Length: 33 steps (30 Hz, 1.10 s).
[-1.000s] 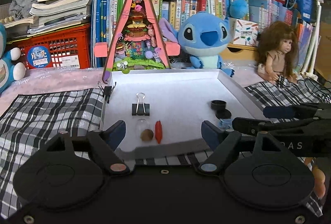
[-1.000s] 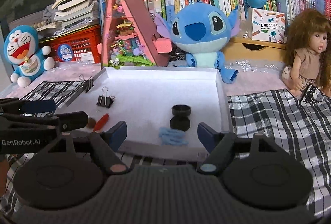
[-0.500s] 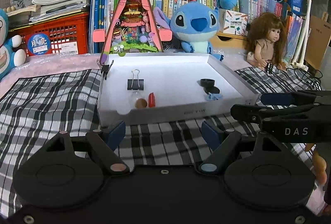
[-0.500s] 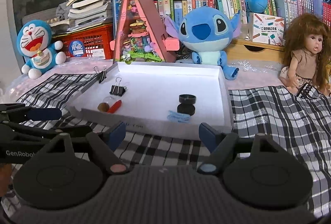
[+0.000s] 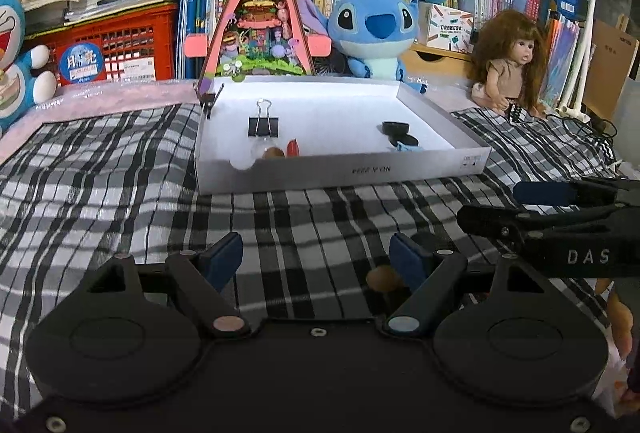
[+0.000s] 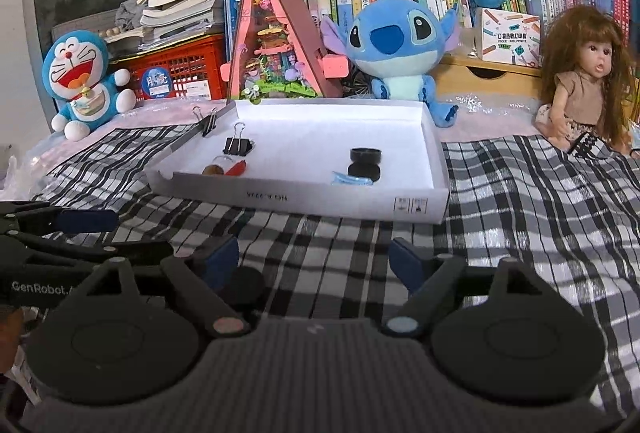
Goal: Organize rigid objects
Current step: 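Withdraw both open tools from the box toward the objects on the cloth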
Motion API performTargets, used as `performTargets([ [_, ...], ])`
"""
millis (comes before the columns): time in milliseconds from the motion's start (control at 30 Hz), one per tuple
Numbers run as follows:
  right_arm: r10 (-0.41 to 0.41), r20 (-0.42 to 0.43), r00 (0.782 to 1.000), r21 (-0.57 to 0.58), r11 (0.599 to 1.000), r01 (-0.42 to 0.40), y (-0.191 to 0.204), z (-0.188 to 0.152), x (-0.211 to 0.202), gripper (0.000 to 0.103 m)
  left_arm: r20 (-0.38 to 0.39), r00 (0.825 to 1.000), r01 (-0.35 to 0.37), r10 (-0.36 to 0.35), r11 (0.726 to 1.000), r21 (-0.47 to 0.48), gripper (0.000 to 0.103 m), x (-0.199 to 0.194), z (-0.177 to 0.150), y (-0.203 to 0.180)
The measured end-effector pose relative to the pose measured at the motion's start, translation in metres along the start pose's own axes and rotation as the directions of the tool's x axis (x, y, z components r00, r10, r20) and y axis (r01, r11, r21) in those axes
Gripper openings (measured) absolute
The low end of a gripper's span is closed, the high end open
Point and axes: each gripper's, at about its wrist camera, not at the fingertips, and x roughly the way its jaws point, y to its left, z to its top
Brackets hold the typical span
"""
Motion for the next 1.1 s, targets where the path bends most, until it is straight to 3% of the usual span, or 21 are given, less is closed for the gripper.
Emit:
performTargets([
  [833, 0.024, 0.000, 1.000, -0.111, 0.994, -0.024, 0.019, -0.042, -0.025, 0.090, -0.018, 1.000, 0.003, -0.003, 1.000, -0.002, 0.079, -0.011, -0.031, 0.003],
  [1100, 0.028, 0.012, 1.000, -0.134, 0.991, -0.026, 0.024, -0.049, -0.028, 0.086, -0.020, 0.999, 0.051, -0.050, 0.999, 0.018, 0.072, -0.015, -0.039, -0.005],
])
